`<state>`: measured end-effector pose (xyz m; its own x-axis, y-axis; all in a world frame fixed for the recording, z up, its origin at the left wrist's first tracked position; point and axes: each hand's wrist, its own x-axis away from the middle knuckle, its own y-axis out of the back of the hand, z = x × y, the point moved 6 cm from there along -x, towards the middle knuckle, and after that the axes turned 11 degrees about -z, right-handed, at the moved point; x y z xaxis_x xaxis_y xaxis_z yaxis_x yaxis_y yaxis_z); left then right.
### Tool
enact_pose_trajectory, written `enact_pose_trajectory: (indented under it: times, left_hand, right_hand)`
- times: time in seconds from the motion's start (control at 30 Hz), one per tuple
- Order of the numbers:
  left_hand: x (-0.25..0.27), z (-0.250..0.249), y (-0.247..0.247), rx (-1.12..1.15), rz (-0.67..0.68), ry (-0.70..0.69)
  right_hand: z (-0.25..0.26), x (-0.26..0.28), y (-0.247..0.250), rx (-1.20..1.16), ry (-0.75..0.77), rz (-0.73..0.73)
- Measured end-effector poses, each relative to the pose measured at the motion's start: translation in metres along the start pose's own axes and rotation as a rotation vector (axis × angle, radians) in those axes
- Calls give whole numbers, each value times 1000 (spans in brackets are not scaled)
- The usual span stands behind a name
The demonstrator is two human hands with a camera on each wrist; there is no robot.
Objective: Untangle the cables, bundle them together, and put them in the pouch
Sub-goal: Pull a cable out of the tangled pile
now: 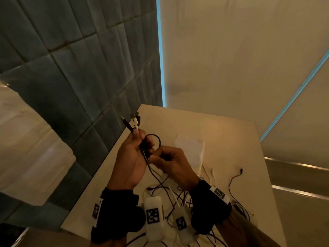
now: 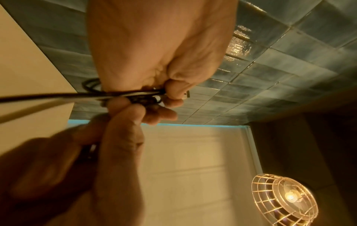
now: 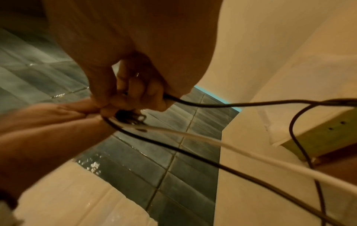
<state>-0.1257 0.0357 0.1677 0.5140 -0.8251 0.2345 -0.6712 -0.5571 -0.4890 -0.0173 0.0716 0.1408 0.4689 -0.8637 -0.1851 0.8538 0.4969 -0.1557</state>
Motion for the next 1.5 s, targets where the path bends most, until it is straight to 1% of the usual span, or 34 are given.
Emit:
enact_pose_trajectory:
  times: [0.1,0.23,0.3,0.43,0.5,0.6,0.77,0.87,0.9,0.97,1.0,1.03,1.13,1.23,1.3,1.4,1.5]
  left_hand:
    - [3,-5,-6,99,88,6]
    - [4,-18,-8,185,192,-73]
    - [2,-25,-4,223,211,-89]
    - [5,-28,-1,194,231,-97]
    - [7,-28,-1,203,230,-91]
    - [7,-33,2,212,210,-110]
    - [1,-32,12,158,116,-145]
    - [-6,-28,21,85,22,-164]
    - [-7,-25,23,46,-14,-169]
    - [-10,-18,25,-17,-80,-177]
    - [-11,-15,26,-40,-110,-179]
    - [-11,-13,26,-63,-134,-179]
    - [-11,-3,20,-130,-164,-161]
    - [-5,5,7,-210,-164,-136]
    - [-1,6,-2,-198,-132,-97]
    - [3,0,-11,-69,-37,-36]
    - [6,-7,-16,76,44,-14]
  right_hand:
    - [-8,2,0,-34,-56,50]
    - [-33,5,5,3,-76,110]
    - [-52,9,13,84,-85,106]
    - [-92,9,29,337,-83,50]
    - [-106,9,34,432,-77,18]
    - [-120,11,43,500,-98,-29]
    - [-125,13,52,621,-122,-49]
    - [-136,10,63,559,-241,-124]
    - [-135,7,65,495,-303,-183]
    - [-113,4,66,293,-391,-333]
    - [-96,0,64,188,-387,-375]
    - [-78,-5,61,117,-350,-393]
    - [-20,-17,44,-48,-150,-322]
    - [16,-15,21,-29,-2,-196]
    - [27,-11,9,-1,55,-106]
    - [24,-6,5,1,29,-23]
    - [9,-4,8,-17,-72,17]
